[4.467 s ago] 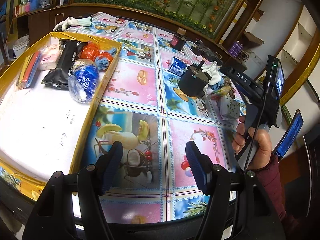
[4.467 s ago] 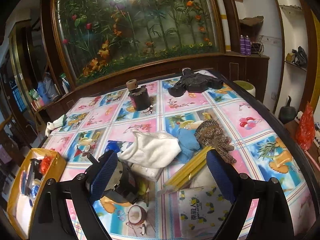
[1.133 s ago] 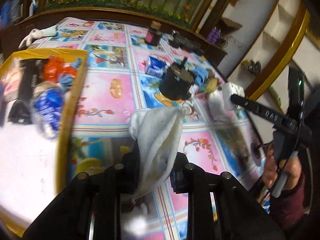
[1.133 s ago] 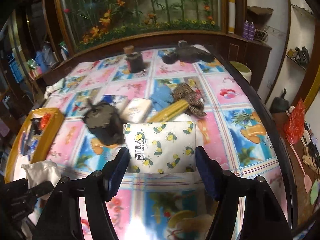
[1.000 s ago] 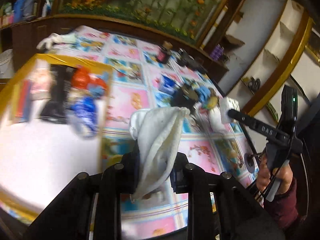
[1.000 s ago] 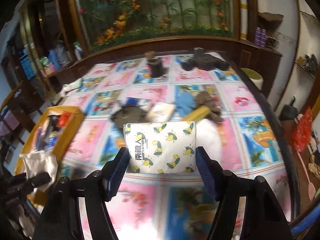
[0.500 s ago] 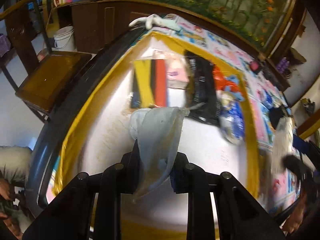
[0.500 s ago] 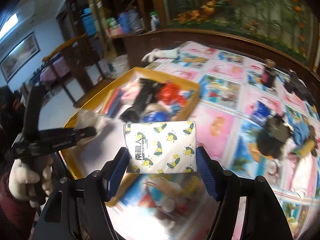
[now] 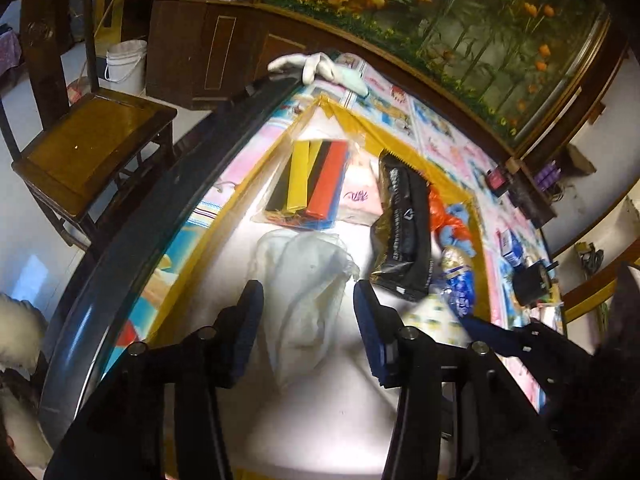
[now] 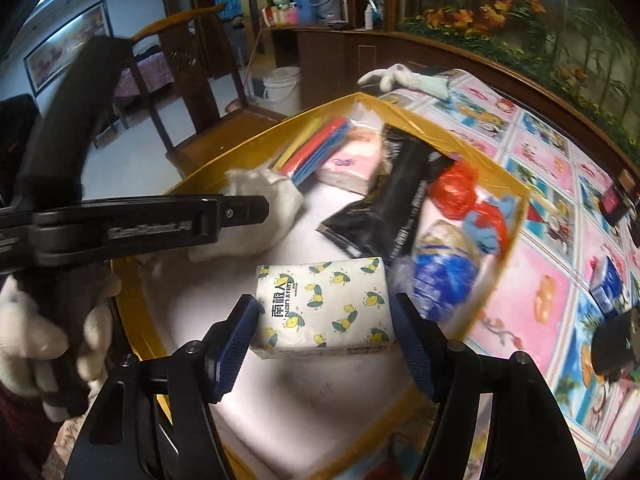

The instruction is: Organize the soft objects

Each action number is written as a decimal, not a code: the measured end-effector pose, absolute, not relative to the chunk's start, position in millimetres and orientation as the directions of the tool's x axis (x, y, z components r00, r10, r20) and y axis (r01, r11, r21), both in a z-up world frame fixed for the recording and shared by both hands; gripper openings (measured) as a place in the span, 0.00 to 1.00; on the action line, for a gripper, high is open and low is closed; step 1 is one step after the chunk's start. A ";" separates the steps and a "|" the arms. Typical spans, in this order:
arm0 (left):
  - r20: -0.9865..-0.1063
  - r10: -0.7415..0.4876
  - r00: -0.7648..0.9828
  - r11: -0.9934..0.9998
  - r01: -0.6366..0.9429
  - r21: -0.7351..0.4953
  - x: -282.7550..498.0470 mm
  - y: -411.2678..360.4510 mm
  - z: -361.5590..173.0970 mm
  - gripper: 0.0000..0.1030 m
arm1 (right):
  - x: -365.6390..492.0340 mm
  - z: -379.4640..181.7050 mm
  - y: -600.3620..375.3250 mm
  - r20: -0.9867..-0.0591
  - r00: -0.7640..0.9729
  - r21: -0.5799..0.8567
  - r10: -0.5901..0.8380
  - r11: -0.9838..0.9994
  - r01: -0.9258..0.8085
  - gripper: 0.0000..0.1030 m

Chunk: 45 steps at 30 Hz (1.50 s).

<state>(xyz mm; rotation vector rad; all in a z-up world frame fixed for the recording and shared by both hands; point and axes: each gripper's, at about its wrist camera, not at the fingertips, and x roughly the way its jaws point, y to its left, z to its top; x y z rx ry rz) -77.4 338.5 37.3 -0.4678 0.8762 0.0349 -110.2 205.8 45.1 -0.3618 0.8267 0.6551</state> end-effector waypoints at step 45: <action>-0.481 0.025 0.876 0.968 -0.142 -0.208 -168.6 175.0 189.8 0.57 | -222.0 149.7 -45.2 -0.326 0.823 0.066 0.466 0.879 -0.472 0.99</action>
